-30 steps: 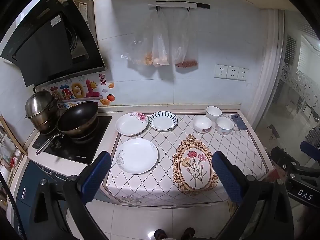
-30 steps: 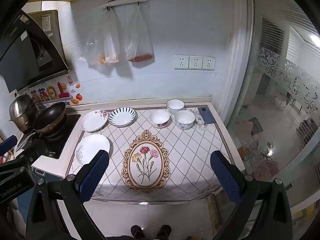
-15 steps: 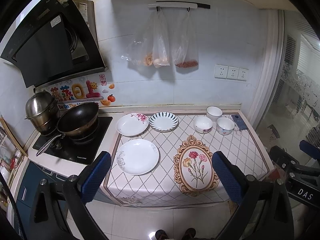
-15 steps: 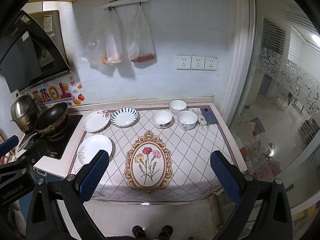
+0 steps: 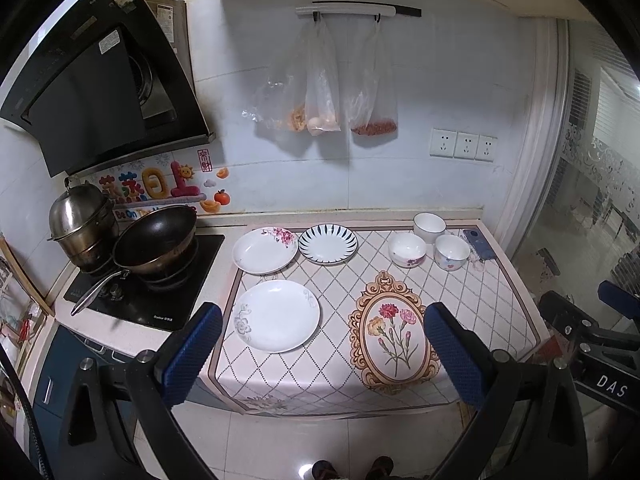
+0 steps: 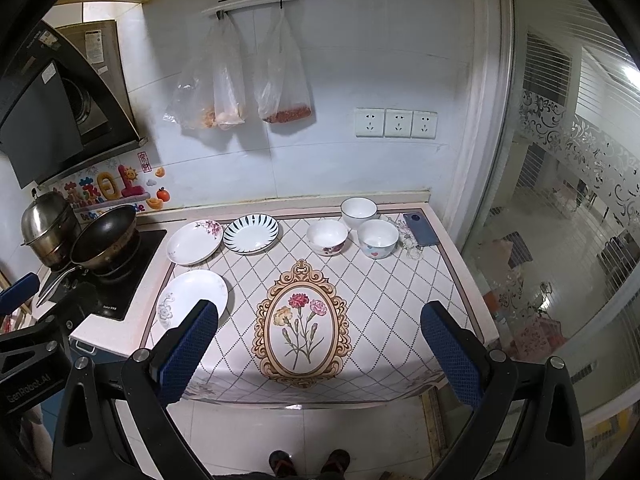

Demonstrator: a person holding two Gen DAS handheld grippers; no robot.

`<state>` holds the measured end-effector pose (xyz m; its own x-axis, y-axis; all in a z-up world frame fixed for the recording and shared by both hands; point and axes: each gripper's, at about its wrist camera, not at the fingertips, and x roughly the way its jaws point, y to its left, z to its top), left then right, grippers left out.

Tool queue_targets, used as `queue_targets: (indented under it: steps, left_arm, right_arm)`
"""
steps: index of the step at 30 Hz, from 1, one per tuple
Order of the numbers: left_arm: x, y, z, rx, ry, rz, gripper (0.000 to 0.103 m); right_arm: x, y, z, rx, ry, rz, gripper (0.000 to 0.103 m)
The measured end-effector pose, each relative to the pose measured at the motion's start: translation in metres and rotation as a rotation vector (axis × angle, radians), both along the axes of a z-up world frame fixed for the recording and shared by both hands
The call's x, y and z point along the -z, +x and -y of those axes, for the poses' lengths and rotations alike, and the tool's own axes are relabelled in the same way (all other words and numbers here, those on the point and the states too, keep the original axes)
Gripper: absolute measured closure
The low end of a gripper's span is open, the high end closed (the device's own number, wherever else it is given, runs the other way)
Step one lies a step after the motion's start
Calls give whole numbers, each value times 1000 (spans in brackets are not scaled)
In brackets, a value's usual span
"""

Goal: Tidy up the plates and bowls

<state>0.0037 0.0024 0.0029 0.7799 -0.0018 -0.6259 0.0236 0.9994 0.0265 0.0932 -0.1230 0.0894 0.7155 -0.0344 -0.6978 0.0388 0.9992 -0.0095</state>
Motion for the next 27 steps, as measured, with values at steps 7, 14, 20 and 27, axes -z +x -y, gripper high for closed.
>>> queue_targets:
  steps: [7,14,20,27]
  left_arm:
    - [3,5,-3,5,-4,-3,0]
    - [3,6,-2,3,-5,2,0]
    - [2,7,0,0,-8,5,0]
    - [2,8,-1,0,-8,8,0]
  right_arm:
    - [3,2,-1,7,-5,0,0]
    - [1,1,2,10,2,10,0]
    - [0,1,3,5,3,13,0]
    - [0,3,3,1,6,10,0]
